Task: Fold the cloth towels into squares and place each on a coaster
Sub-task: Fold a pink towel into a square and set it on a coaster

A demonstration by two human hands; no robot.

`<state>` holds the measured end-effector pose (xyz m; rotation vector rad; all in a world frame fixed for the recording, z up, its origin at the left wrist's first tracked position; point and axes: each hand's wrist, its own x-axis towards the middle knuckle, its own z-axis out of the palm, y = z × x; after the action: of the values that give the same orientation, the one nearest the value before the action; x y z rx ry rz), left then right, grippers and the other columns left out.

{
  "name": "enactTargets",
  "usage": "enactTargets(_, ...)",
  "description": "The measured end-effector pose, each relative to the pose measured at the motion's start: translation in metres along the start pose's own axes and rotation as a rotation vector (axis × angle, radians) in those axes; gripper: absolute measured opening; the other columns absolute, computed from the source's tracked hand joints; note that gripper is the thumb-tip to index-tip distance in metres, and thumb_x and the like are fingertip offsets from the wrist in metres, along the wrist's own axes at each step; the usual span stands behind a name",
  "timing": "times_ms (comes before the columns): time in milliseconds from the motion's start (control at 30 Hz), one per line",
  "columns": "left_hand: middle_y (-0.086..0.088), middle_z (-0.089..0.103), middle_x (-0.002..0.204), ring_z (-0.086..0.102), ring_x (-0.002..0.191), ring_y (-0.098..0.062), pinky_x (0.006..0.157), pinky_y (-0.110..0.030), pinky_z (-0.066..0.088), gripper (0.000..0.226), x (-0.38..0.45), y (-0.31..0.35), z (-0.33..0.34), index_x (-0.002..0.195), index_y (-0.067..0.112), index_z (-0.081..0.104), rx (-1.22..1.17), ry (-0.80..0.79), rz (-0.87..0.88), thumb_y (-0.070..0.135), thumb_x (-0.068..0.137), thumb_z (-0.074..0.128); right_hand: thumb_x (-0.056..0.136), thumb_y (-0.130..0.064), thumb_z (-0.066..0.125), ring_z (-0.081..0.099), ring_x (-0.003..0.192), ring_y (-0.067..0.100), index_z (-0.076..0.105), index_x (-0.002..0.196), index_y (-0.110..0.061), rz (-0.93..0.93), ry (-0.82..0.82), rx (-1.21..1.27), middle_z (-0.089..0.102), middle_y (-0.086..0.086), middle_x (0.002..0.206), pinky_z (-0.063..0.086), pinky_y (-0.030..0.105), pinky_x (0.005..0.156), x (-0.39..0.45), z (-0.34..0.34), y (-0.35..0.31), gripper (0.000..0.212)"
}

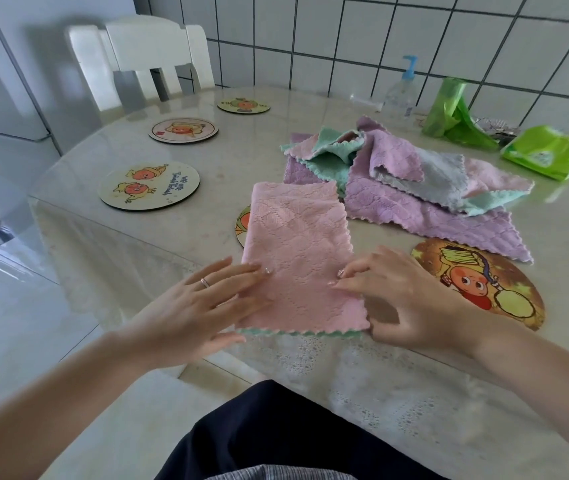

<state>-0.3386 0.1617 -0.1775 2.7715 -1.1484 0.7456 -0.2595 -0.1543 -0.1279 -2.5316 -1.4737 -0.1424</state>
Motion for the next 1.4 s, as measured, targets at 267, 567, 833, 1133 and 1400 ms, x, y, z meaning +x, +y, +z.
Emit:
enactTargets(267, -0.004, 0.054, 0.134, 0.047, 0.127, -0.017, 0.103, -0.043, 0.041, 0.034, 0.025, 0.001, 0.006, 0.125, 0.008, 0.057, -0.126, 0.095, 0.023, 0.013, 0.094, 0.044, 0.077, -0.054, 0.05, 0.011, 0.122, -0.009, 0.031, 0.141, -0.039, 0.14, -0.069, -0.001, 0.032, -0.007, 0.135, 0.003, 0.05, 0.117, -0.002, 0.006, -0.026, 0.069)
enactTargets(567, 0.008, 0.07, 0.102, 0.065, 0.094, -0.005, 0.082, -0.022, 0.052, 0.03, 0.031, 0.01, -0.017, 0.114, 0.02, 0.06, -0.369, 0.148, -0.192, 0.033, 0.097, 0.04, 0.089, -0.057, 0.039, 0.052, 0.07, -0.005, 0.059, 0.084, -0.038, 0.2, 0.249, 0.281, 0.056, -0.026, 0.074, 0.04, 0.025, 0.095, 0.008, -0.003, -0.031, 0.028)
enactTargets(833, 0.017, 0.059, 0.066, 0.05, 0.05, -0.001, 0.049, -0.006, 0.034, 0.012, 0.047, 0.019, -0.035, 0.085, 0.035, 0.059, -0.616, 0.285, -0.442, 0.041, 0.088, 0.049, 0.086, -0.055, 0.037, 0.039, 0.05, 0.007, 0.053, 0.07, -0.025, 0.302, 0.311, 0.427, 0.054, 0.004, 0.063, 0.025, 0.023, 0.046, 0.013, -0.016, -0.03, 0.037)
enactTargets(1133, -0.007, 0.057, 0.066, 0.046, 0.052, -0.014, 0.053, -0.023, 0.037, 0.047, 0.079, -0.03, -0.009, 0.13, 0.039, 0.037, -0.728, 0.323, -0.78, 0.042, 0.087, 0.056, 0.088, -0.04, 0.058, 0.049, 0.05, 0.013, 0.045, 0.061, -0.015, 0.575, 0.294, 0.484, 0.05, -0.002, 0.053, 0.037, 0.029, 0.053, 0.072, -0.013, 0.02, 0.039)
enactTargets(1400, 0.007, 0.064, 0.074, 0.057, 0.056, -0.002, 0.062, -0.027, 0.048, 0.07, 0.101, -0.084, 0.01, 0.143, 0.032, 0.022, -0.668, 0.176, -0.895, 0.032, 0.086, 0.062, 0.084, -0.035, 0.065, 0.063, 0.056, 0.016, 0.053, 0.068, -0.015, 0.696, 0.226, 0.459, 0.058, -0.003, 0.057, 0.042, 0.022, 0.05, 0.115, -0.003, 0.065, 0.029)
